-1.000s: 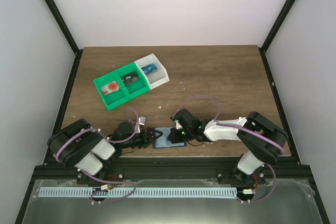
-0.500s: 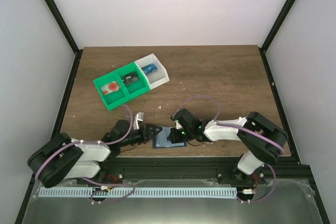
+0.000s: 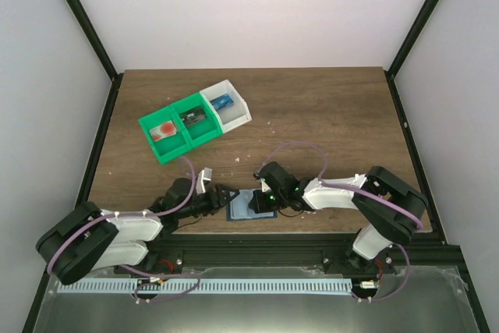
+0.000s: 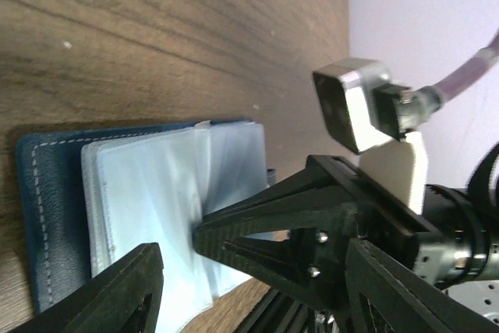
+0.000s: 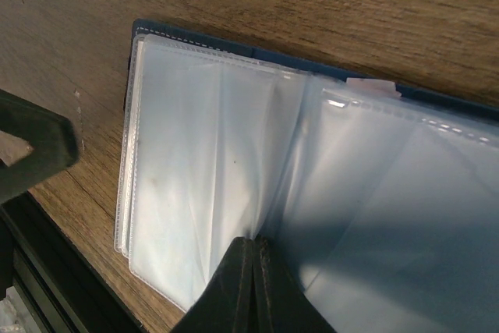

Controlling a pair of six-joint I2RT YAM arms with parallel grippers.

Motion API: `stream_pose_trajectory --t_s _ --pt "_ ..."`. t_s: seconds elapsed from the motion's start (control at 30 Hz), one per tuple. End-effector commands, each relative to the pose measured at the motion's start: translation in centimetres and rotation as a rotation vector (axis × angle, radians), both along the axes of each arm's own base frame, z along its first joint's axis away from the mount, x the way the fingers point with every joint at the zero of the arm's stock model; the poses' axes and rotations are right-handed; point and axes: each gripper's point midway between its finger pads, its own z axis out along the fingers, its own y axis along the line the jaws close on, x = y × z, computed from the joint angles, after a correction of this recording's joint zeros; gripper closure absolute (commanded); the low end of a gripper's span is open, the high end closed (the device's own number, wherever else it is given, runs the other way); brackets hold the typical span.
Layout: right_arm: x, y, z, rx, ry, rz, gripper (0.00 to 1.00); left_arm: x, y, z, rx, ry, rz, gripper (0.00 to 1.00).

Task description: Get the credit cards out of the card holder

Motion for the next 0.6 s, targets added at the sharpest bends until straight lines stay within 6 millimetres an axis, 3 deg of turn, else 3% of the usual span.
stream_pose_trajectory --t_s 0.0,0.57 --pt "-1.0 -1.5 -1.8 -0.07 0.037 -0.005 0.99 -0.6 -0.7 -0.6 -0.014 0.021 -0.033 0.34" --pt "-0.9 -1.3 -1.8 -0.069 0.033 -0.001 0.99 -0.5 -1.0 -2.2 0.045 0.047 -0.034 0.34"
